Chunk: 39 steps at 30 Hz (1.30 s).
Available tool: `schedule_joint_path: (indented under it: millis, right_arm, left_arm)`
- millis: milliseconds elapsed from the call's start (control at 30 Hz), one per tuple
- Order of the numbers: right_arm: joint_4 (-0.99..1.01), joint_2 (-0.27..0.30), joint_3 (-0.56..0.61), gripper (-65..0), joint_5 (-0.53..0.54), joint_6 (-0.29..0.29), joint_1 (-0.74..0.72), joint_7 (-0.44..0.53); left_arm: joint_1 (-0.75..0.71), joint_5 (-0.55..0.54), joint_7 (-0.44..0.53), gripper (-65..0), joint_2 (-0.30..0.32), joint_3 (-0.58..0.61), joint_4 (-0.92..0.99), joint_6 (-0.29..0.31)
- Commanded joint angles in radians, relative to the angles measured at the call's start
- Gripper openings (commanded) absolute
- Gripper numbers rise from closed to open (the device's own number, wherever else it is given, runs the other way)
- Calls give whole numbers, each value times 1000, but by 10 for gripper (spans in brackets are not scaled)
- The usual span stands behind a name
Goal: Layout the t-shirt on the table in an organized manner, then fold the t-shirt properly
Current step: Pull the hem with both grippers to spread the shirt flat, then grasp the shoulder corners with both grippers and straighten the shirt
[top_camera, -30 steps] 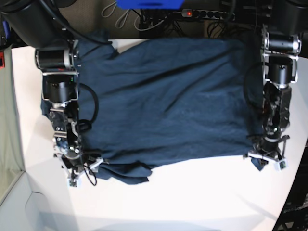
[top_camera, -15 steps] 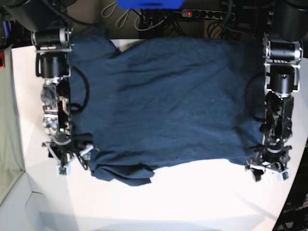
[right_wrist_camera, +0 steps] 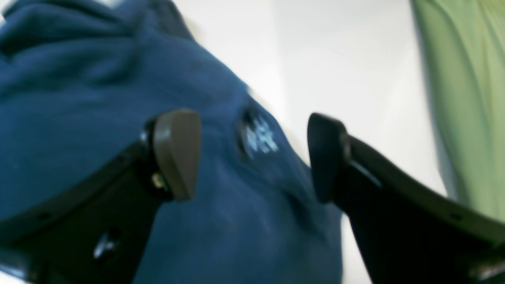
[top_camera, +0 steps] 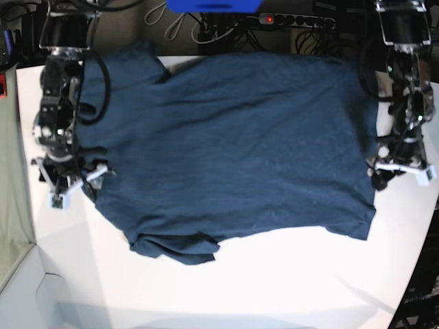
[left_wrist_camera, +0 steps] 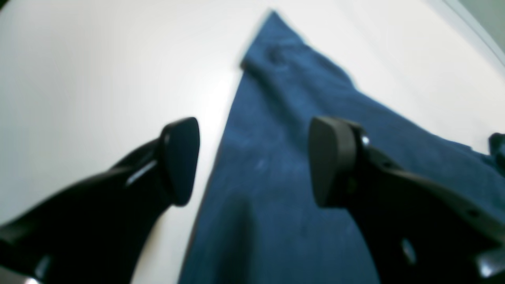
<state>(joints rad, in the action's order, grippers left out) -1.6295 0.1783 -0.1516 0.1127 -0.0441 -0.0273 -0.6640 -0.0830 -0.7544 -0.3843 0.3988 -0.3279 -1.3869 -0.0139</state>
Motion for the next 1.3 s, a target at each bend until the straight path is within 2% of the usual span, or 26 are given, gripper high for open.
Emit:
schedule_joint_path:
  millis: [0,233,433,700,1067,1100,1167,1267]
  right_arm:
    - [-39,-3,-9,-220,8,0,19,16]
    - [-179,-10,-30,-220,8,0,228,16]
    - [-199,-29,-36,-221,8,0,341,23]
    - [-194,-30,-36,-221,11,0,405,26]
    - [-190,-30,-36,-221,9,0,409,26]
    - [-190,-30,-36,-221,9,0,409,26]
    - [-190,-30,-36,-222,9,0,410,26]
    - [-190,-30,-36,-222,9,0,410,26]
  left_arm:
    - [-41,-12,-14,-230,-5,-33,-70,7]
    - [-320,-12,-209,-230,-117,-216,-348,9]
    - [-446,-11,-310,-228,-205,-299,-362,10]
    - [-472,-12,-318,-226,-211,-302,-185,13]
    - [-435,-11,-324,-231,-211,-300,-161,13]
    - [-430,-11,-324,-244,-212,-299,-154,13]
    - [-427,-11,-325,-321,-212,-287,-153,13]
    - [-427,-11,-319,-490,-206,-236,-153,13]
